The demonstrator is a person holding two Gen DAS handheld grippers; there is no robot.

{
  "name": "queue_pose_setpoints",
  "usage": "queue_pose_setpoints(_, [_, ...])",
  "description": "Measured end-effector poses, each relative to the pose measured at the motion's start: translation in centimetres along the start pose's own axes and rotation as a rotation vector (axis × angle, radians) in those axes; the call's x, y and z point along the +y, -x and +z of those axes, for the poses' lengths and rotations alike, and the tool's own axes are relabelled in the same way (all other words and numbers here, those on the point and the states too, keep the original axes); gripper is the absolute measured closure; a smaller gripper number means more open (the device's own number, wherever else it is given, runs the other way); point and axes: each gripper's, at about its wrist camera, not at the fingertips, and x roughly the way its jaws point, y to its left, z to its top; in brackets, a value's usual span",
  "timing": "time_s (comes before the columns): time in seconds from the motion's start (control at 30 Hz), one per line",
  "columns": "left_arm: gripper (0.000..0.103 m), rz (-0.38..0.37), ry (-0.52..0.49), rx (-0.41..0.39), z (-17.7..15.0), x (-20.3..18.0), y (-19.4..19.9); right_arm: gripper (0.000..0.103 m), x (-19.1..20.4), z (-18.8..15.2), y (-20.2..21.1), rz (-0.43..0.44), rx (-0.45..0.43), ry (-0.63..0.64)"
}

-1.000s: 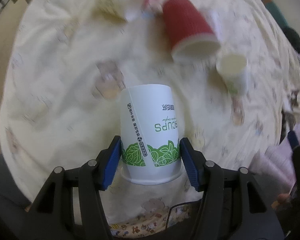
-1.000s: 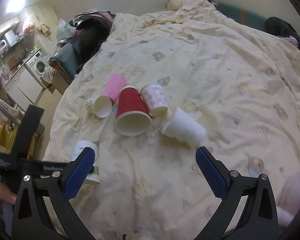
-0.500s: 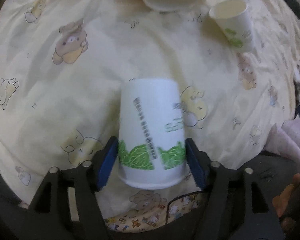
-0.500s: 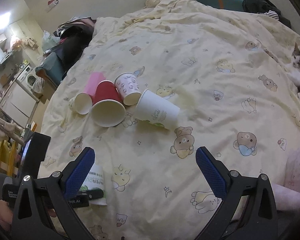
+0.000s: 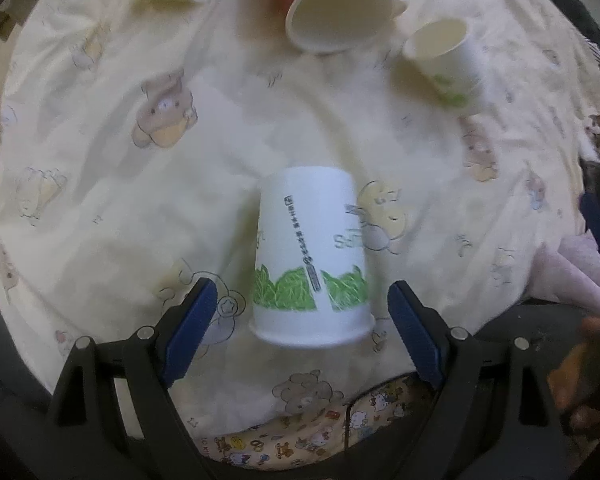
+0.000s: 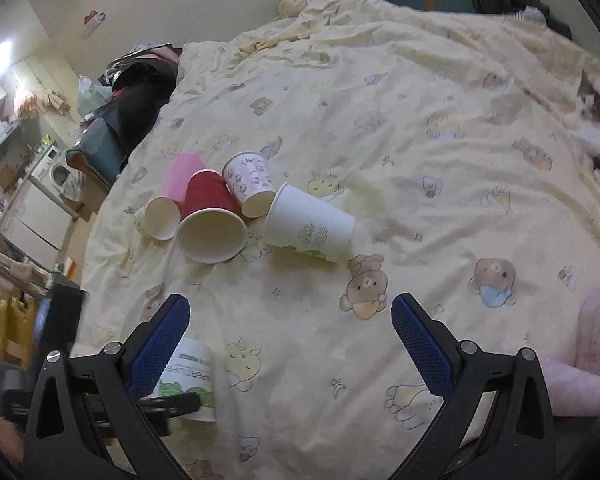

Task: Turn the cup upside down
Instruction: 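Lift the green-leaf cup with the left gripper toward the right gripper, then close the right gripper on the cup while the left gripper releases it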

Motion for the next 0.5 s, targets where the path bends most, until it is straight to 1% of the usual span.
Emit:
queue_pose_setpoints(0.13, [0.018,-0.013,-0.013,-0.01,-0.3,0.3,1.7,0.0,0.9,-0.1,-0.1,-0.004,0.0,0.043])
queue_pose_setpoints(0.2, [0.018,-0.017,-0.012,-0.039,-0.4,0.8,2.8,0.0,1.0,-0.1,-0.1,0.003,0.003,0.047])
queue_pose_setpoints(0.33, [0.018,-0.037,-0.013,-0.117,-1.0,1.9,5.5,0.0,0.9,-0.2,0.0,-0.006,0.004,0.047])
queue_pose_setpoints(0.47, [0.018,-0.027,-0.007,-0.207,-1.2,3.0,7.4,0.0,1.0,-0.3,-0.2,-0.01,0.008,0.048])
queue_pose_setpoints(0.5, [0.018,-0.027,-0.019,-0.236,-1.0,3.3,7.8,0.0,1.0,-0.3,-0.2,-0.011,0.009,0.048])
